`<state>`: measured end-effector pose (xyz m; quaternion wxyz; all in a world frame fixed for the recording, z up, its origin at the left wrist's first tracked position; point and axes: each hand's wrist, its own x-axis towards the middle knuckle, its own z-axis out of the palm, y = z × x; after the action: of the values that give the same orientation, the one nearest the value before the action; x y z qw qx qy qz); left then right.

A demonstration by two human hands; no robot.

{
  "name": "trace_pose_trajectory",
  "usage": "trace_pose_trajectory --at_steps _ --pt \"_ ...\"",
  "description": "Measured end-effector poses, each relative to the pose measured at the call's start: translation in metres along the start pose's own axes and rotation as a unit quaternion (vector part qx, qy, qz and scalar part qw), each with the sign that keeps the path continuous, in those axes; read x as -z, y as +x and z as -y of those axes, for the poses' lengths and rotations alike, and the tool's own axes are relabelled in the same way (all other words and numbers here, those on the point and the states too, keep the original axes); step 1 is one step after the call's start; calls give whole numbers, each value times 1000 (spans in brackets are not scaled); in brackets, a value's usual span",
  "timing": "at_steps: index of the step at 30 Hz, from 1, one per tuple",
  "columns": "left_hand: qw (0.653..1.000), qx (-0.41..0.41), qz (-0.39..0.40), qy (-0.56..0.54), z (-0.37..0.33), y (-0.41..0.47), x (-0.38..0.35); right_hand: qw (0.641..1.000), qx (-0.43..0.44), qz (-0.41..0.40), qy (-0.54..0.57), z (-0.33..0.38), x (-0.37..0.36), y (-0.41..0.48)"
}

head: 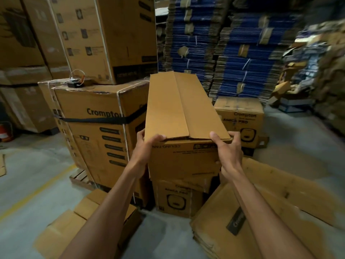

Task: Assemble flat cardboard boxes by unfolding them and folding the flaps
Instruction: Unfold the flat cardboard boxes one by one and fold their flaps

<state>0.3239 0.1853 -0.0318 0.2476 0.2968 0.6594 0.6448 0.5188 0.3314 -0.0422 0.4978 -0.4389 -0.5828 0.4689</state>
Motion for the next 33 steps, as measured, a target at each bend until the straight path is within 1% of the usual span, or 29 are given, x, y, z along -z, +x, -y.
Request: trace_pose_trajectory --at_steps 4,8,12,15,20,25,29,31,33 --pt "999 13 41 3 -5 58 -18 999 -11 -37 -11 -5 -14 39" --pt "997 21 71 9 5 126 -27 997 -14 -73 -8 -14 -44 78" --pt "994 28 98 33 16 204 -24 994 -27 -110 -6 -23 -90 119" --pt "989 47 135 35 19 270 -17 990 -44 -136 -14 -27 -131 150" --pt "979 73 186 40 25 359 -9 979 -94 -177 -31 -36 -190 195" --pt "974 73 208 44 40 413 -6 973 -110 -199 -40 -50 -227 223" --pt "972 96 215 26 52 435 -11 971 -114 -204 -46 -60 -242 246" --pt "971 99 215 23 55 442 -13 972 -116 -201 -39 -65 -246 253" --pt "974 84 208 17 58 442 -18 975 -115 -190 -10 -68 -245 255"
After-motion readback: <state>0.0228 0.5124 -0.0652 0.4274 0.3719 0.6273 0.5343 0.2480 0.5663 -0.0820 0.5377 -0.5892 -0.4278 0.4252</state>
